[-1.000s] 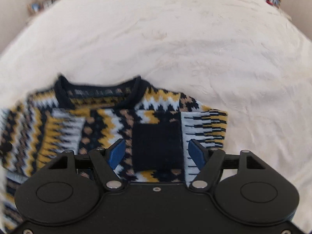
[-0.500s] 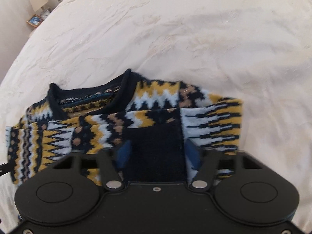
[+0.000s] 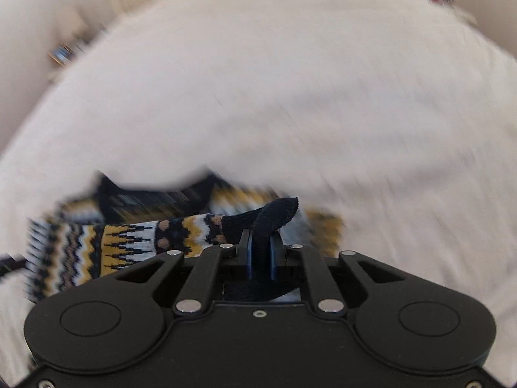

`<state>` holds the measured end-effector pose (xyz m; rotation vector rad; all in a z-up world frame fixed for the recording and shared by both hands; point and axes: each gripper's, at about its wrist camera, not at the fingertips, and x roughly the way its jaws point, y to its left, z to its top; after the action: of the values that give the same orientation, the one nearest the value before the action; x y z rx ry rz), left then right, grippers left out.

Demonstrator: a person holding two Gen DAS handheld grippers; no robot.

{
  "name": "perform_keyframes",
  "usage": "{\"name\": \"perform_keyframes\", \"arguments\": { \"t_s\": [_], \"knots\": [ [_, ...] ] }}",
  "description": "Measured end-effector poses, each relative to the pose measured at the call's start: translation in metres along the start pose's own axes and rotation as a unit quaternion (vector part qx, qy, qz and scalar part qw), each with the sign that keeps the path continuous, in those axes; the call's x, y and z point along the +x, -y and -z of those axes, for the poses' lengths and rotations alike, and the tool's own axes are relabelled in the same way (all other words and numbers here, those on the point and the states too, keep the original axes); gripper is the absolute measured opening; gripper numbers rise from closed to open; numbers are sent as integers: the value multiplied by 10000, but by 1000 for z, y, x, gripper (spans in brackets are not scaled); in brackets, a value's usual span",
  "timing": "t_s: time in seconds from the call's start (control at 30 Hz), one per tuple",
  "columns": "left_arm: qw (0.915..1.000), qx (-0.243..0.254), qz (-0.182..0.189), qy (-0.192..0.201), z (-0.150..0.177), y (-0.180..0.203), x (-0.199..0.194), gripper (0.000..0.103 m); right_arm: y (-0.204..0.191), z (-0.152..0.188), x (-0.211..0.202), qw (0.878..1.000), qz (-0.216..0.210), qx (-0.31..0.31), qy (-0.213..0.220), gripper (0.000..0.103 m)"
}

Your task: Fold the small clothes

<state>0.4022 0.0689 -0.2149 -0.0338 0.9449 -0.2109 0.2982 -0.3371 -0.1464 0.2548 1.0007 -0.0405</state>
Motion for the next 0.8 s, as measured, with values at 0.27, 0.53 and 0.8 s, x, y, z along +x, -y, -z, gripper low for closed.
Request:
{"name": "perform_keyframes", "arguments": {
  "t_s": [0.27, 0.53, 0.8],
  "knots": [
    [9959, 519, -640, -382, -8, 14, 51, 82, 4, 8, 34, 9989, 258, 47, -400, 33],
    [9947, 496, -645, -627, -1, -8, 78, 103, 16, 24, 54, 9962, 628, -209, -564, 37],
    [9970, 502, -460, -359, 0, 2, 36, 102, 17, 25, 20, 9959, 860, -49, -289, 59]
  ]
}}
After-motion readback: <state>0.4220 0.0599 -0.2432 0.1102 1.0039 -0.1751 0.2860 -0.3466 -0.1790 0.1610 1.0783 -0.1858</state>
